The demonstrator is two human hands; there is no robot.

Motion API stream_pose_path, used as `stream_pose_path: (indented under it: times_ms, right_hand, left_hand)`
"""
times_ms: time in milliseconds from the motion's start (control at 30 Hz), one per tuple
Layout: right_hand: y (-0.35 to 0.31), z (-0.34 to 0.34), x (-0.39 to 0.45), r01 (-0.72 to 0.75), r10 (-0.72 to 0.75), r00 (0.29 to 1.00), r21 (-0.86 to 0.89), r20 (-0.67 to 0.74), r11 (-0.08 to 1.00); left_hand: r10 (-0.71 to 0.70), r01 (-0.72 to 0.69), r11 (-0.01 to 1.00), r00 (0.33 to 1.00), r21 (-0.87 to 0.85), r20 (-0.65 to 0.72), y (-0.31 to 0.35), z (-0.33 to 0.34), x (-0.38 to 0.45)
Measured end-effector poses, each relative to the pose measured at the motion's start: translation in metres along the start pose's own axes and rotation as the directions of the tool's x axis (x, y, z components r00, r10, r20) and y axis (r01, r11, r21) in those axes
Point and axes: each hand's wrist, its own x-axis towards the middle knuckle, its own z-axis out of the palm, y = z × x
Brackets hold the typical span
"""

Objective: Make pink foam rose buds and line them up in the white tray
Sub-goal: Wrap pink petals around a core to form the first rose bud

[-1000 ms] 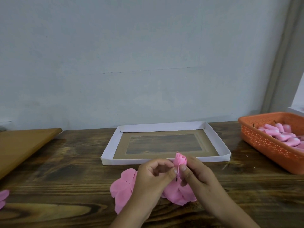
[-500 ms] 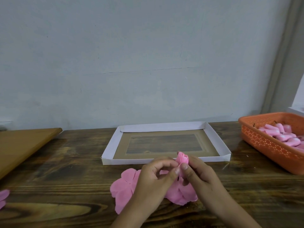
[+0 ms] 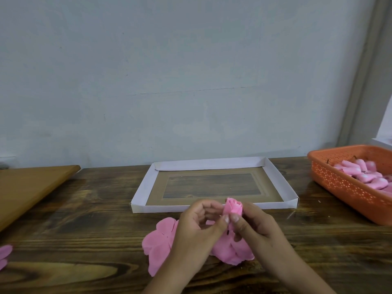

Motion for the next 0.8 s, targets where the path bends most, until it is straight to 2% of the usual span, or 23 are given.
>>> stream_pose_path:
  times_ms: [200, 567, 800]
  right_hand:
    - [0.0017, 0.0003, 0.0007, -0.026, 0.026, 1.000, 0.045, 0.000, 0.999]
    - [0.0013, 0.0000, -0.0005, -0.014, 0.014, 1.000, 0.012, 0.000, 1.000]
    - [-0.0026, 0.0015, -0.0009, -0.008, 0.008, 1.000, 0.011, 0.017, 1.000]
  left_hand:
    - [-0.092, 0.094, 0.993, 0.995, -0.077, 0.028, 0.0008, -0.0005, -0.0002]
    - [-0.160, 0.164, 0.977, 0.986, -0.136, 0.047, 0.0001, 0.0001, 0.0014]
    - [-0.125, 0.131, 0.982, 0.991, -0.134, 0.053, 0.0004, -0.0006, 0.0009]
